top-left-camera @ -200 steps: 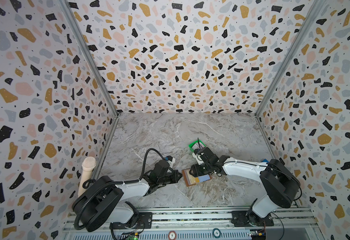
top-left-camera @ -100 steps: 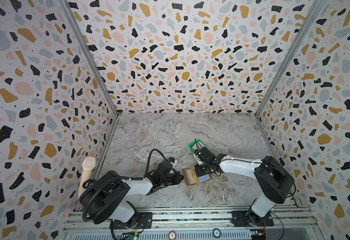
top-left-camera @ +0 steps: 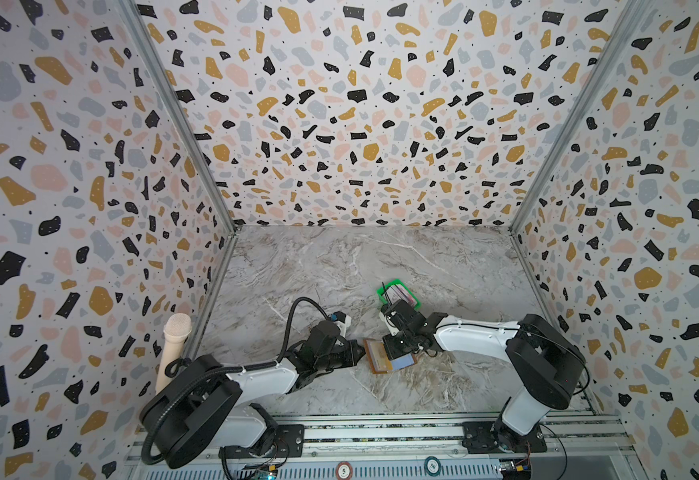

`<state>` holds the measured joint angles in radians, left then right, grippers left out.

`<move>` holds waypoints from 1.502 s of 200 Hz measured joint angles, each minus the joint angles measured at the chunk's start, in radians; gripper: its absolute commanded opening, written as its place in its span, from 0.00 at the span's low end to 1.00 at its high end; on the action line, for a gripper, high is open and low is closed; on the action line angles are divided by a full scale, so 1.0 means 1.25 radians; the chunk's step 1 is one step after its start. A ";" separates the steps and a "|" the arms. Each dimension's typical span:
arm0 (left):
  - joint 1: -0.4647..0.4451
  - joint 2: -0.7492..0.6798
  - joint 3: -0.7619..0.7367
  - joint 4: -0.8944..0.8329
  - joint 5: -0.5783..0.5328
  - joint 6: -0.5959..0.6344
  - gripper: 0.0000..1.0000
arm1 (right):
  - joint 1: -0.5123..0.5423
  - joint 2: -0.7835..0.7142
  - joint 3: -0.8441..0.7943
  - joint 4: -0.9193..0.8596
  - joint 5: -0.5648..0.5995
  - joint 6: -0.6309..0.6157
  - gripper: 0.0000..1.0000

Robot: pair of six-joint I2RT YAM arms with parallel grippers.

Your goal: Put the credit cards into the card holder

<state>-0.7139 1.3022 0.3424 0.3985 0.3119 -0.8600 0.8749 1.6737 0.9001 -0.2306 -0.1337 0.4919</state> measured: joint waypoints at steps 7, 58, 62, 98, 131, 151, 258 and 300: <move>0.003 -0.016 0.000 -0.013 -0.005 0.000 0.00 | 0.004 0.001 0.000 0.001 0.000 0.002 0.00; 0.016 -0.110 -0.004 -0.088 -0.042 -0.006 0.00 | 0.014 0.002 0.000 0.006 0.008 0.016 0.01; 0.016 -0.116 -0.004 -0.095 -0.045 -0.006 0.00 | 0.014 0.002 0.000 0.006 0.009 0.016 0.01; 0.013 -0.125 -0.005 -0.094 -0.049 -0.013 0.00 | 0.016 0.002 0.000 0.006 0.013 0.019 0.01; -0.011 -0.025 -0.005 -0.066 -0.040 -0.013 0.00 | 0.018 0.002 0.000 0.007 0.015 0.019 0.01; -0.018 0.004 -0.005 -0.063 -0.038 -0.013 0.00 | 0.019 0.002 0.000 0.009 0.016 0.020 0.01; -0.018 0.092 -0.009 0.016 -0.023 -0.013 0.00 | 0.020 -0.013 -0.016 0.005 0.022 0.027 0.01; -0.018 0.093 -0.010 0.023 -0.023 -0.014 0.00 | 0.052 -0.013 -0.016 0.005 0.026 0.027 0.00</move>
<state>-0.7361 1.4189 0.3294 0.4267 0.2836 -0.8772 0.9394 1.6577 0.8806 -0.2241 -0.1009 0.5259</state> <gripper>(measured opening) 0.046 0.046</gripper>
